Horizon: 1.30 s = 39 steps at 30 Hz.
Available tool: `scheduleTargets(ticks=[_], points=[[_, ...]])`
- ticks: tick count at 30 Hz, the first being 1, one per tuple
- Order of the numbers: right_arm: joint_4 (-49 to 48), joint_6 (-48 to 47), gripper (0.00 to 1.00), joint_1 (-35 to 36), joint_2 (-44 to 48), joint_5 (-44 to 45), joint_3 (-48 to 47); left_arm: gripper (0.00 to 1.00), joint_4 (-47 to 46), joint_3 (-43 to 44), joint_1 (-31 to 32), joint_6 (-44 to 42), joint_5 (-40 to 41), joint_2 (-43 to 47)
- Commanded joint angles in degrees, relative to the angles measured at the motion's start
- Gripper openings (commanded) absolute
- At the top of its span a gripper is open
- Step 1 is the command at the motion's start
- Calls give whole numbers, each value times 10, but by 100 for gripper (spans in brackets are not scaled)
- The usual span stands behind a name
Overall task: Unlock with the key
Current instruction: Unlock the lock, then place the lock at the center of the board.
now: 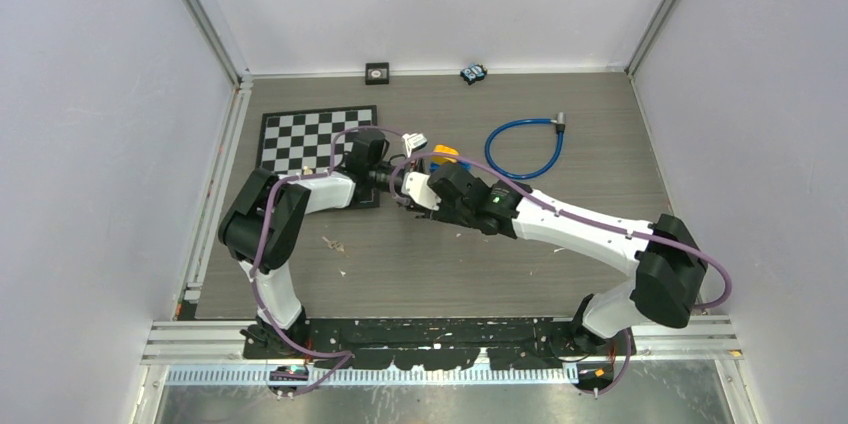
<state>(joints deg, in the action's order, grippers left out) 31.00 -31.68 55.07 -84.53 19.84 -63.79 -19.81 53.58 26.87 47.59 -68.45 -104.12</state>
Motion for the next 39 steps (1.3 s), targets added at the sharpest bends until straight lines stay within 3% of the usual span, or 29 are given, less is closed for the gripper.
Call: scheduleTargets(ticks=[1, 9, 15, 22, 31, 39], points=[[-12, -9, 47, -1, 40, 5, -10, 0, 48, 25, 1, -51, -34, 7], [7, -13, 39, -1, 46, -13, -20, 0, 121, 43, 3, -120, -35, 4], [8, -8, 38, -9, 37, -17, -32, 0, 307, 76, 16, -290, -17, 16], [23, 25, 42, -45, 14, -70, -66, 0, 452, 101, 18, -453, 33, 18], [40, 81, 55, -123, 27, -187, -57, 0, 503, 122, 17, -503, 92, -10], [31, 105, 57, -220, 42, -235, -23, 16, 541, 191, 18, -492, 154, -89]])
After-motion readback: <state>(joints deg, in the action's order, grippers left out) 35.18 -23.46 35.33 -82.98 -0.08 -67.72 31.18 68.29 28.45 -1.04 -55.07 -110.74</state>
